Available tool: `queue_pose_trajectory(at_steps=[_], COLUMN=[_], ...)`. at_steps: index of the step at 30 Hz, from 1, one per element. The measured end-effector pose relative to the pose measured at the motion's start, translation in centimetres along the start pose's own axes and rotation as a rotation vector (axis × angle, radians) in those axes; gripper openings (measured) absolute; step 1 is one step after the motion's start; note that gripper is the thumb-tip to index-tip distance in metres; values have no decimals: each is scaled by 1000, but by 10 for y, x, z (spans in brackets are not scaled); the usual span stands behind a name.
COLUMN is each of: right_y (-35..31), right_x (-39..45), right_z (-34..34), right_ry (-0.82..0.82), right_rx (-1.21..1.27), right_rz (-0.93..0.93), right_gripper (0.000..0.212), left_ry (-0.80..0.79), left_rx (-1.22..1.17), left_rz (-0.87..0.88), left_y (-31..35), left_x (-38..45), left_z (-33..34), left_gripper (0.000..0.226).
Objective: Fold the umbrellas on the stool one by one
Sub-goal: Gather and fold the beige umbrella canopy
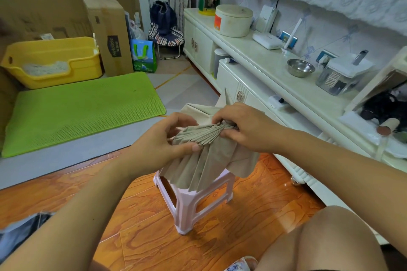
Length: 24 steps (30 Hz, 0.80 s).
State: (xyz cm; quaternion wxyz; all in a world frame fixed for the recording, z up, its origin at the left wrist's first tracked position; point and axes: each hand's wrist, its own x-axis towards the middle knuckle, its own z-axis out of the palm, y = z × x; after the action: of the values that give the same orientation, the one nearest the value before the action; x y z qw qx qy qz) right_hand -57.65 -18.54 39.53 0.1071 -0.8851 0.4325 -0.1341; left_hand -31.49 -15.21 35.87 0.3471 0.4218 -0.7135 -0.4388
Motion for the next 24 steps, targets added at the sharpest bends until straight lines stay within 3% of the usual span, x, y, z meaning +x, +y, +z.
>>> queue_pose_trajectory(at_steps=[3, 7, 11, 14, 19, 21, 24], right_y=[0, -1, -3, -2, -6, -6, -1], right_x=[1, 3, 3, 2, -2, -3, -4], right_z=[1, 0, 0, 1, 3, 2, 0], right_ry=[5, 26, 50, 28, -10, -7, -10], right_rx=[-5, -21, -23, -11, 35, 40, 55], right_rz=[-3, -48, -70, -89, -100, -90, -41], right_gripper=[26, 21, 20, 21, 23, 22, 22], left_ry=[48, 179, 149, 83, -7, -97, -179], left_rx=[132, 242, 230, 248, -99, -68, 31], left_rz=[70, 69, -1, -22, -142, -112, -76], left_y=[2, 6, 1, -5, -3, -5, -7], left_x=[-5, -6, -5, -2, 7, 9, 11], left_z=[-6, -9, -13, -17, -9, -5, 0], left_gripper=[54, 31, 24, 50, 60, 69, 101])
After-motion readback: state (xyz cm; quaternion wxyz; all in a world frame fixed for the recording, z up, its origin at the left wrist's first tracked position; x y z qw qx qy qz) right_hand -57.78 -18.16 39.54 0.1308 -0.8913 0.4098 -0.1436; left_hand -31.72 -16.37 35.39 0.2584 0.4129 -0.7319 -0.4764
